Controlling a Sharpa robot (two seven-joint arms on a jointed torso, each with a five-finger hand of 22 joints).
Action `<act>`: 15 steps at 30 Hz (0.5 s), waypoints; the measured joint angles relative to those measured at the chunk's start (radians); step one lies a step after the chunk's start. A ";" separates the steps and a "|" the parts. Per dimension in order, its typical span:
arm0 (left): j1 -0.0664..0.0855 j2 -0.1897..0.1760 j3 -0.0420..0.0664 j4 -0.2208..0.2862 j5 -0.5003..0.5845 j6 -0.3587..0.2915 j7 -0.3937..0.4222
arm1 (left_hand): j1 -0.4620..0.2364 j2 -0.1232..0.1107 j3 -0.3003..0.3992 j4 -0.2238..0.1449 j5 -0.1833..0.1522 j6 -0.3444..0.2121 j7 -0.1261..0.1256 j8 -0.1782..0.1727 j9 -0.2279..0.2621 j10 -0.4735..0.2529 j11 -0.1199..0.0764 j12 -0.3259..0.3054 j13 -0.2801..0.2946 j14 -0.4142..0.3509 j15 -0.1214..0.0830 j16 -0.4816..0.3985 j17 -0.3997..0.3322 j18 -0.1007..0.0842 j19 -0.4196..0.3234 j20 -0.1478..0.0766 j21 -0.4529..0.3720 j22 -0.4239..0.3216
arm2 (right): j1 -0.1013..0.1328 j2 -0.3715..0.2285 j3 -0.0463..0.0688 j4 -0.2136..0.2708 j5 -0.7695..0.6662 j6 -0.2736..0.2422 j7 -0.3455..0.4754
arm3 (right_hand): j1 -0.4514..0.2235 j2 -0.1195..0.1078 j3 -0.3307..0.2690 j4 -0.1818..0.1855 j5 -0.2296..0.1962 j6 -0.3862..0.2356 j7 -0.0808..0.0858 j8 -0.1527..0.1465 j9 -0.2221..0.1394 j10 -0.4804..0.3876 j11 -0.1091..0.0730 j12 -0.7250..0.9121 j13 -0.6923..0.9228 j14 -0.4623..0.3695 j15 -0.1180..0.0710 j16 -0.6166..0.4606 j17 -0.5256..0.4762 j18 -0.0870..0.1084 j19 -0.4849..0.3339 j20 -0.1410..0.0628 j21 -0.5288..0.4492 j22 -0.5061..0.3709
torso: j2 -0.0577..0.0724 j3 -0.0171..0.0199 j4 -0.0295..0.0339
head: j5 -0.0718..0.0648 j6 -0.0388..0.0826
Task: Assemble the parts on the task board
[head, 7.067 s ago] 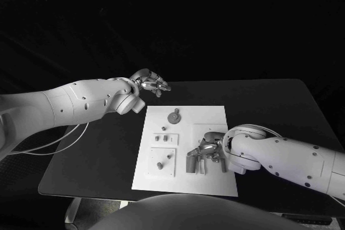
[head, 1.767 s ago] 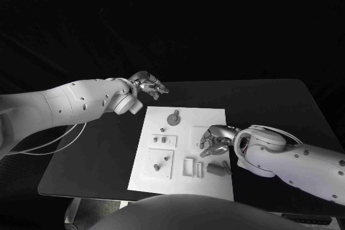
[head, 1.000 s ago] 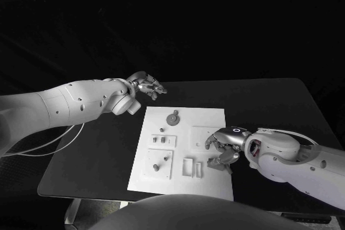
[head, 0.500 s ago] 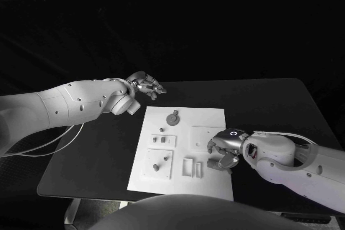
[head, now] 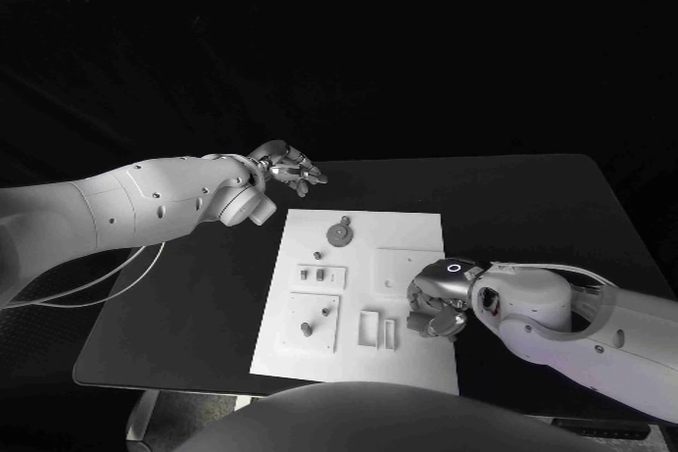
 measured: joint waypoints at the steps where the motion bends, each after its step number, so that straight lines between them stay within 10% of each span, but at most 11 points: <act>1: 0.000 0.000 0.000 0.000 0.000 0.000 0.000 | 0.000 0.000 -0.002 0.002 0.000 0.000 0.000 0.000 0.000 0.000 0.000 0.000 0.000 0.000 0.000 0.000 0.000 0.000 0.000 0.000 0.000 0.000 | -0.002 0.002 0.000 -0.001 -0.003 0.000 0.000 | 0.000 0.000 0.000 0.000 0.000 0.002 0.001 0.000 0.001 0.000 0.000 0.000 0.000 0.000 0.000 0.000 0.000 0.000 0.000 0.000 0.003 0.000 | 0.000 -0.0001 0.0000 | 0.000 0.000; 15: 0.000 0.001 0.000 -0.002 0.000 0.001 0.000 | 0.000 0.000 -0.002 0.002 0.000 -0.003 -0.003 0.004 0.000 0.000 0.000 0.000 0.000 0.000 0.000 0.000 0.001 0.000 0.002 -0.002 0.000 0.000 | -0.022 0.022 0.000 -0.033 -0.055 -0.004 -0.005 | 0.015 0.008 0.005 -0.005 0.000 0.019 0.005 0.008 0.009 0.000 -0.007 0.004 -0.005 0.000 -0.006 0.008 -0.003 0.000 -0.004 -0.003 0.005 0.000 | 0.000 0.0006 0.0003 | 0.001 0.000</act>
